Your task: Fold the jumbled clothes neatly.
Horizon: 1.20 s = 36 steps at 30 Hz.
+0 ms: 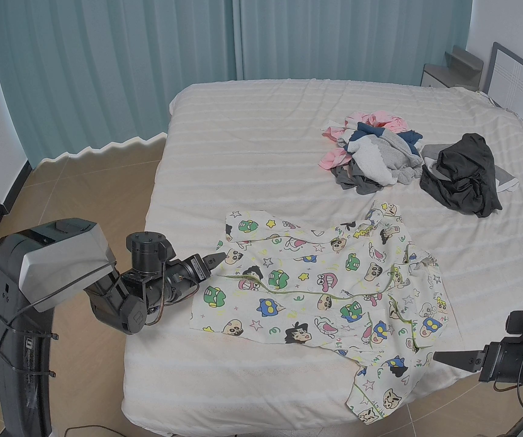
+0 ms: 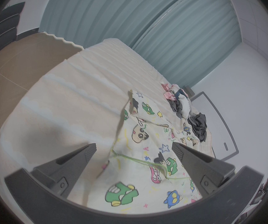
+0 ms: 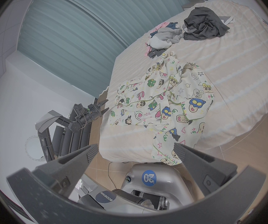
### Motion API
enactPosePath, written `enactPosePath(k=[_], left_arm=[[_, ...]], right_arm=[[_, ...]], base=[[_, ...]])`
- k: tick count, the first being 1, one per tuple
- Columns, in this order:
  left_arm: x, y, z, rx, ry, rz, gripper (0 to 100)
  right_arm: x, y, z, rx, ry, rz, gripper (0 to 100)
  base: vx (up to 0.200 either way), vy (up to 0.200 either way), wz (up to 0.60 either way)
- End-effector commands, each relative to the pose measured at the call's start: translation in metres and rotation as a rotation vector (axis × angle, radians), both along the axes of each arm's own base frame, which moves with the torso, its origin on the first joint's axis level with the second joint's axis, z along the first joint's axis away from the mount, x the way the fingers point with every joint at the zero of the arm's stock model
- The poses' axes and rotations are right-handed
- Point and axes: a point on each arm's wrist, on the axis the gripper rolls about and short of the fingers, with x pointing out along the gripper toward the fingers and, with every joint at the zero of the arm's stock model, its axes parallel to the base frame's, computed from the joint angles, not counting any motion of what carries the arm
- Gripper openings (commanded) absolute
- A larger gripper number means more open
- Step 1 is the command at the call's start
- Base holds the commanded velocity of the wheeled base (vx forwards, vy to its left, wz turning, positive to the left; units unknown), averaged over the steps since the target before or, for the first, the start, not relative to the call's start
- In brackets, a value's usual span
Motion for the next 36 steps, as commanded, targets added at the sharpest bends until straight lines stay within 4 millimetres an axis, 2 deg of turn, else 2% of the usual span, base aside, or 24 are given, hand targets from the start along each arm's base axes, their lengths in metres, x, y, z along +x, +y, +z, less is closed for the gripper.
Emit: enactPosePath(k=[1, 6, 9, 10, 11, 12, 15, 19, 23, 30, 34, 36], left_arm=[[0.002, 0.010, 0.010, -0.005, -0.021, 0.038, 100], [0.006, 0.046, 0.025, -0.012, -0.048, 0.125, 100], [-0.009, 0.064, 0.030, -0.025, -0.007, 0.153, 100], [-0.009, 0.064, 0.030, -0.025, -0.007, 0.153, 100], [-0.020, 0.065, 0.030, -0.033, 0.023, 0.134, 100], [-0.040, 0.066, 0.026, -0.044, 0.082, 0.080, 100], [-0.069, 0.065, 0.021, -0.055, 0.169, 0.038, 100], [-0.090, 0.051, 0.012, -0.170, 0.308, 0.075, 100], [-0.097, 0.040, 0.009, -0.262, 0.387, 0.121, 100], [-0.101, 0.014, -0.005, -0.182, 0.386, 0.192, 100], [-0.106, -0.010, -0.014, -0.117, 0.375, 0.202, 100], [-0.103, -0.014, -0.016, -0.110, 0.362, 0.212, 100]], right_arm=[[0.000, 0.000, 0.000, 0.000, 0.002, 0.000, 100], [0.000, 0.000, -0.001, -0.001, 0.003, 0.002, 100], [0.000, 0.000, 0.000, 0.000, 0.000, 0.002, 100], [0.000, 0.000, 0.000, 0.000, 0.000, 0.002, 100], [0.000, 0.000, -0.001, -0.001, 0.003, 0.002, 100], [0.000, 0.000, -0.001, -0.001, 0.003, 0.002, 100], [0.000, 0.000, -0.001, -0.001, 0.005, 0.003, 100], [-0.001, 0.002, -0.001, -0.001, 0.003, 0.019, 100], [-0.002, 0.003, -0.001, -0.002, 0.005, 0.027, 100], [-0.002, 0.003, -0.001, -0.002, 0.001, 0.027, 100], [-0.002, 0.003, -0.001, -0.002, 0.001, 0.027, 100], [-0.002, 0.003, 0.000, -0.001, -0.002, 0.027, 100]], base=[[0.000, 0.000, 0.00], [0.000, 0.000, 0.00], [0.000, 0.000, 0.00], [0.000, 0.000, 0.00], [0.000, 0.000, 0.00], [0.000, 0.000, 0.00], [0.000, 0.000, 0.00], [0.000, 0.000, 0.00], [0.000, 0.000, 0.00], [0.000, 0.000, 0.00], [0.000, 0.000, 0.00], [0.000, 0.000, 0.00]])
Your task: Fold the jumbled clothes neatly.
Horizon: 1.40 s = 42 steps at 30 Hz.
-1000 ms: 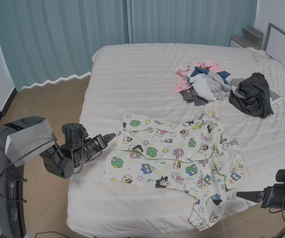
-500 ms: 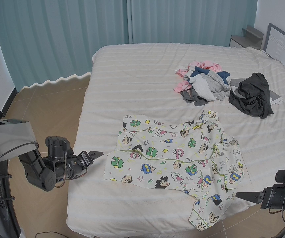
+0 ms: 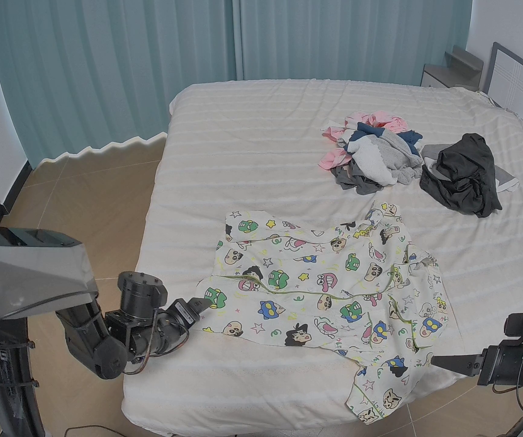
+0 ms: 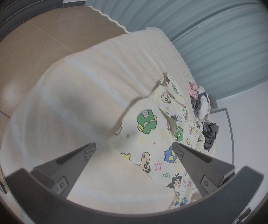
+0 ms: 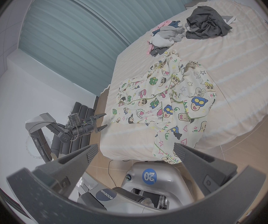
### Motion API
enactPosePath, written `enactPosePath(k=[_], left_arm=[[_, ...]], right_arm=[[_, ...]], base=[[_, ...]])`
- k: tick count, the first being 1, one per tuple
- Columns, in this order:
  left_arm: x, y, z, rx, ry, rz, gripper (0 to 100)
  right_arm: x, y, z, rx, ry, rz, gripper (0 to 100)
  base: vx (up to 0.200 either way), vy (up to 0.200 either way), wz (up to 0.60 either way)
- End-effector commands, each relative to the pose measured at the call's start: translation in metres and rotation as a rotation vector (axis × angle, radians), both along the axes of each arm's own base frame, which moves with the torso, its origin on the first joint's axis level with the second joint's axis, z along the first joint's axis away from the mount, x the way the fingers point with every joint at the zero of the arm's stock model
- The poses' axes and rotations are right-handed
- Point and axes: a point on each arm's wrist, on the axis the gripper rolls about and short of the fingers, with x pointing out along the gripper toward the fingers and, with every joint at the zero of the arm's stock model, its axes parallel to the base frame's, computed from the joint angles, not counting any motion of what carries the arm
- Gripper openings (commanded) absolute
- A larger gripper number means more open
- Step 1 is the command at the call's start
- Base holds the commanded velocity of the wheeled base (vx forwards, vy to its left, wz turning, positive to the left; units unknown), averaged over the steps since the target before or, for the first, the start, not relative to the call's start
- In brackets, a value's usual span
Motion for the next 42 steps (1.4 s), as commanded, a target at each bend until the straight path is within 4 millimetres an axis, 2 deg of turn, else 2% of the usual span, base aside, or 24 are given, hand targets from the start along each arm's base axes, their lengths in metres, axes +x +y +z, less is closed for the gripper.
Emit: enactPosePath(k=[1, 18, 19, 34, 38, 42], left_arm=[[0.000, -0.016, -0.011, 0.026, 0.009, -0.022, 100], [0.022, -0.026, -0.023, 0.094, -0.042, -0.003, 100], [0.022, -0.026, -0.024, 0.100, -0.041, -0.005, 0], [0.016, -0.025, -0.026, 0.127, -0.012, -0.012, 0], [0.006, -0.020, -0.025, 0.149, 0.008, 0.001, 0], [-0.013, -0.011, -0.029, 0.168, 0.064, -0.006, 0]], right_arm=[[0.000, 0.000, 0.001, 0.001, -0.004, 0.000, 100], [-0.001, 0.000, 0.002, 0.005, -0.019, 0.000, 100], [-0.001, 0.000, 0.003, 0.005, -0.021, 0.000, 100], [-0.002, 0.000, 0.002, 0.005, -0.019, 0.001, 100], [-0.002, 0.000, 0.002, 0.005, -0.019, 0.001, 100], [-0.002, 0.000, 0.002, 0.005, -0.019, 0.001, 100]], base=[[0.000, 0.000, 0.00], [0.000, 0.000, 0.00], [0.000, 0.000, 0.00], [0.000, 0.000, 0.00], [0.000, 0.000, 0.00], [0.000, 0.000, 0.00]])
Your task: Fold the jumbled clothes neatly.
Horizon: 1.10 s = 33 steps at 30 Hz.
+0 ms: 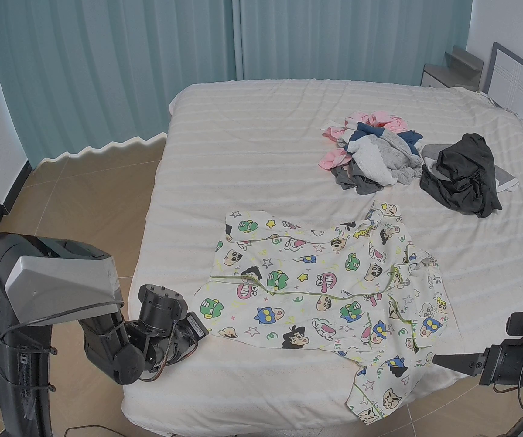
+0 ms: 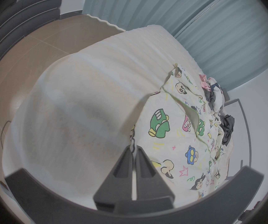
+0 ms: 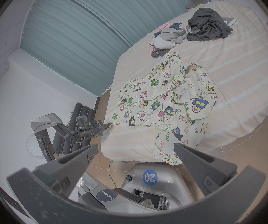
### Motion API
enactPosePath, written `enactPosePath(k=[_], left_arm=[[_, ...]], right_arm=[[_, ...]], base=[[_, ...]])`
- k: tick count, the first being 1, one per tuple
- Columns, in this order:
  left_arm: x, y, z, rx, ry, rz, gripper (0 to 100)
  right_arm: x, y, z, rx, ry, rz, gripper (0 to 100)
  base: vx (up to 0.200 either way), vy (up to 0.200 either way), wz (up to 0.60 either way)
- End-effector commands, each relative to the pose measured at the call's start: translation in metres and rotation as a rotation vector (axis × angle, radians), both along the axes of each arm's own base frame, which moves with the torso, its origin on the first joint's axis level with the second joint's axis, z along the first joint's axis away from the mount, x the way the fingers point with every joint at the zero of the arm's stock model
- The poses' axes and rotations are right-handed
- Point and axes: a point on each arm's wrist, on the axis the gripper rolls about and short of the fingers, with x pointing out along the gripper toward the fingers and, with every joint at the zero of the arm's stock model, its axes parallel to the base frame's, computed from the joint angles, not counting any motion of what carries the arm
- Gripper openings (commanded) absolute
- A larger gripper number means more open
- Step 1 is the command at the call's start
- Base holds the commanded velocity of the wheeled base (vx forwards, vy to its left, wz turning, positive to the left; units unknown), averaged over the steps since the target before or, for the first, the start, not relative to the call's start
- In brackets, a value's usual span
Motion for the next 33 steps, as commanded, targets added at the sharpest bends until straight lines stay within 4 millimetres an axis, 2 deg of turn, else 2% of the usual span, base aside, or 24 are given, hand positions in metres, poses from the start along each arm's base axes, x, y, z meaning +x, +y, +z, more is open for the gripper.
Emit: enactPosePath(k=[1, 12, 33], left_arm=[[-0.018, 0.009, 0.000, 0.016, 0.042, 0.001, 0], [-0.045, 0.026, 0.008, 0.031, 0.090, 0.016, 0], [-0.090, 0.054, 0.005, 0.042, 0.190, 0.030, 0]], right_arm=[[0.000, 0.000, 0.000, 0.001, 0.000, 0.001, 100], [0.000, 0.000, 0.000, 0.001, 0.000, 0.001, 100], [0.000, 0.000, 0.000, 0.002, 0.001, 0.002, 100]], base=[[0.000, 0.000, 0.00], [0.000, 0.000, 0.00], [0.000, 0.000, 0.00]])
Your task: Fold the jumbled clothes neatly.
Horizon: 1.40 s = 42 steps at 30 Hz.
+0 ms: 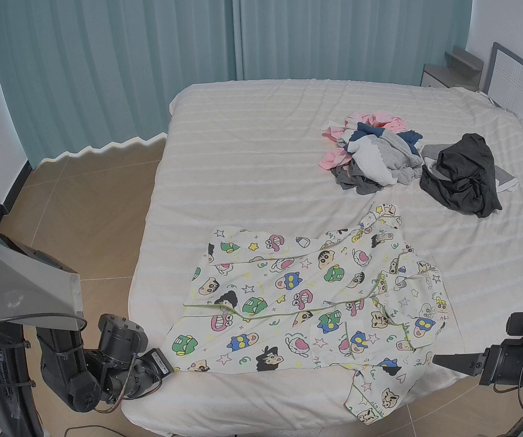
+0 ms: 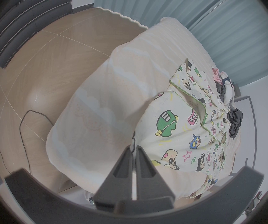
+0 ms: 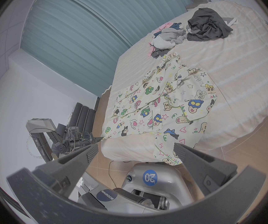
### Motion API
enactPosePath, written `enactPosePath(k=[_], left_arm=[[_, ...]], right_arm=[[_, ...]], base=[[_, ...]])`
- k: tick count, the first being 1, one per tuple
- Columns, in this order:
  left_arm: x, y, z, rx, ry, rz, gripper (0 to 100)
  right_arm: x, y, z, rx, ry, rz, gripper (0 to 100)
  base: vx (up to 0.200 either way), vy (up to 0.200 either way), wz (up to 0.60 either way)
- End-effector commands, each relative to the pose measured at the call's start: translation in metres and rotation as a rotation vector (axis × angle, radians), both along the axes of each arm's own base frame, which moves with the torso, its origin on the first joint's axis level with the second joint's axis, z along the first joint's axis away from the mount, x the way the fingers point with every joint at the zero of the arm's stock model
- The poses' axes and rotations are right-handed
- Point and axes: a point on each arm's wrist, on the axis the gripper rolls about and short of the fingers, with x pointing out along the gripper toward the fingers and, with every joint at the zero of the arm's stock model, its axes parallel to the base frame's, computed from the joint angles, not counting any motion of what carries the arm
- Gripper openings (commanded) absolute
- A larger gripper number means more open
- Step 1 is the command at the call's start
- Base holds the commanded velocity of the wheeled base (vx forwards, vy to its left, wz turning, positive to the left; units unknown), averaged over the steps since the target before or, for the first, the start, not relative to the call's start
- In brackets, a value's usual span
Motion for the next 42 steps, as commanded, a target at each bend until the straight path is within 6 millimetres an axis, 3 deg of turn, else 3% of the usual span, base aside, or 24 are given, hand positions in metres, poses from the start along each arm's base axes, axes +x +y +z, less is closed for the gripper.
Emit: enactPosePath(k=[1, 12, 13, 21, 33, 42], left_arm=[[-0.013, 0.007, -0.001, 0.008, 0.019, 0.008, 0], [-0.025, 0.014, -0.001, 0.003, 0.011, 0.017, 0], [-0.026, 0.014, 0.000, 0.003, 0.006, 0.018, 100], [-0.025, 0.014, 0.001, -0.009, -0.019, 0.024, 100], [-0.025, 0.025, 0.062, -0.193, -0.309, 0.092, 100], [-0.026, 0.024, 0.070, -0.254, -0.329, 0.093, 100]], right_arm=[[0.000, 0.000, 0.000, 0.000, 0.001, 0.001, 100], [0.000, 0.000, 0.000, 0.000, 0.001, 0.002, 100], [0.000, 0.000, 0.000, 0.000, 0.000, 0.002, 100], [-0.001, 0.000, 0.002, 0.005, -0.013, 0.002, 100], [-0.001, 0.000, 0.002, 0.005, -0.013, 0.002, 100], [-0.001, 0.000, 0.002, 0.005, -0.013, 0.002, 100]], base=[[0.000, 0.000, 0.00], [0.000, 0.000, 0.00], [0.000, 0.000, 0.00], [0.000, 0.000, 0.00], [0.000, 0.000, 0.00], [0.000, -0.067, 0.00]])
